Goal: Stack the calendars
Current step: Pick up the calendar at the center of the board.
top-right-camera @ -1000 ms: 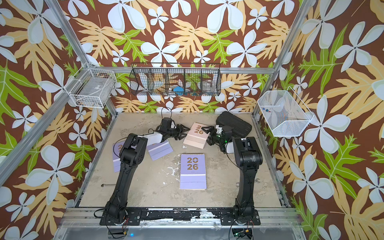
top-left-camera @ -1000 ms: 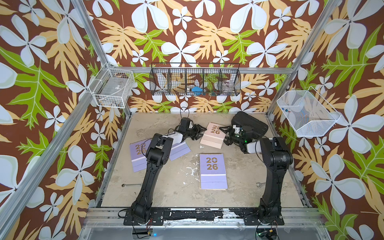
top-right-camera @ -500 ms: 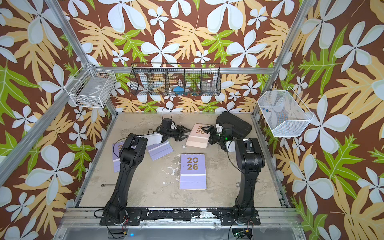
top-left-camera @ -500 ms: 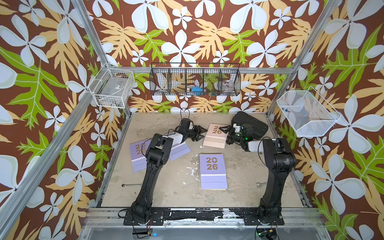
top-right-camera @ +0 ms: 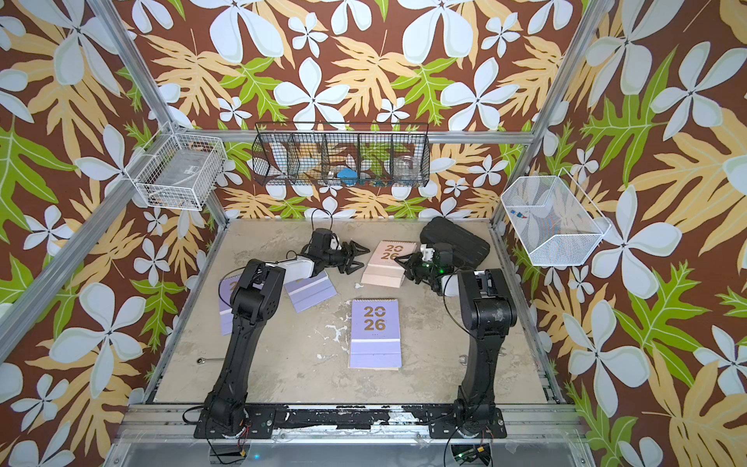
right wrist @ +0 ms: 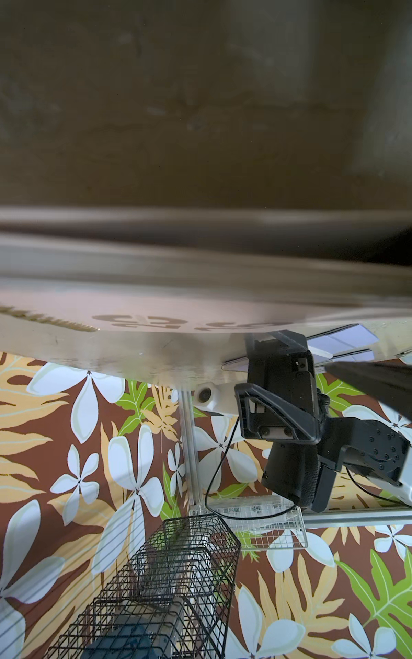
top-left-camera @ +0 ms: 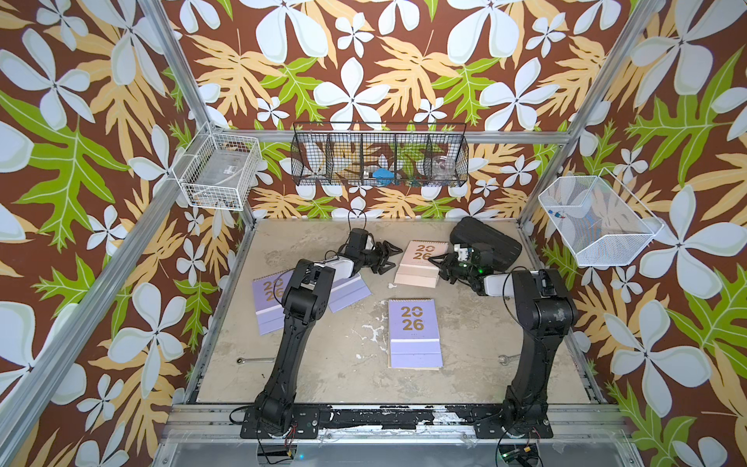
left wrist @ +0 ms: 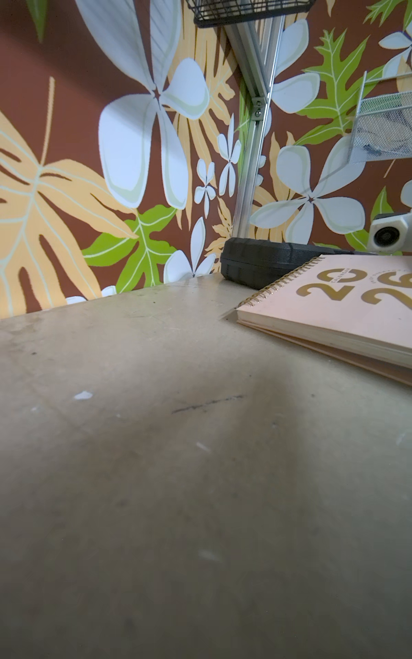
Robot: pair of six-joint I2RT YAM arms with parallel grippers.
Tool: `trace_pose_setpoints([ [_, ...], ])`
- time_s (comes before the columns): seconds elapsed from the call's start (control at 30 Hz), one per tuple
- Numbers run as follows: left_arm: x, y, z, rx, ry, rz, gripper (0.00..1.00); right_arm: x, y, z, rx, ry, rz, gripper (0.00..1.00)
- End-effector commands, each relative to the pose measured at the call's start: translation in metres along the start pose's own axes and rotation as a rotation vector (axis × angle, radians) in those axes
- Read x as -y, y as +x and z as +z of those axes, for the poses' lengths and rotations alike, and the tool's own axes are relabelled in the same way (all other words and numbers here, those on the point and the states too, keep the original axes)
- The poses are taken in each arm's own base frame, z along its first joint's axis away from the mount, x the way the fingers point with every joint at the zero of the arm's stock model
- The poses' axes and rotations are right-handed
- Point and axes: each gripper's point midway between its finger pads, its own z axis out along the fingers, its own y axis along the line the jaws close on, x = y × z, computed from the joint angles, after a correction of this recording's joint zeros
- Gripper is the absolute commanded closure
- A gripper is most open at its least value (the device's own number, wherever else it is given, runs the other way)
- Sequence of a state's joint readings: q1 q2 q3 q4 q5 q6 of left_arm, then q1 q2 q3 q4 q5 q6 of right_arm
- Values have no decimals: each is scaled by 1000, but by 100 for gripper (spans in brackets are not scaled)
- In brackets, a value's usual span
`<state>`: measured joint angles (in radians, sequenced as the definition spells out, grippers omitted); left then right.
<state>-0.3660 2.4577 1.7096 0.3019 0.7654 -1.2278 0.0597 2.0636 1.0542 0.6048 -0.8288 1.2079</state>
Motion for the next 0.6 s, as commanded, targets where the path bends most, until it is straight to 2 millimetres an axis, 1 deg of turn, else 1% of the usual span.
trace_pose_setpoints([
  [0.0, -4, 0, 1, -17, -5, -1, 27, -14, 0, -2, -13, -61, -34, 75],
  [0.07, -4, 0, 2, -22, -1, 2, 27, -18, 0, -5, -17, -86, -27, 81],
  [0.17, -2, 2, 3, -32, 19, -4, 26, -22, 1, -7, -27, -107, -29, 84],
  [0.3, 2, 3, 4, -46, 66, -20, 26, -28, 3, -10, -36, -138, -25, 86],
  [0.57, 7, 5, 7, -65, 108, -33, 26, -34, 6, -13, -50, -180, -9, 87],
])
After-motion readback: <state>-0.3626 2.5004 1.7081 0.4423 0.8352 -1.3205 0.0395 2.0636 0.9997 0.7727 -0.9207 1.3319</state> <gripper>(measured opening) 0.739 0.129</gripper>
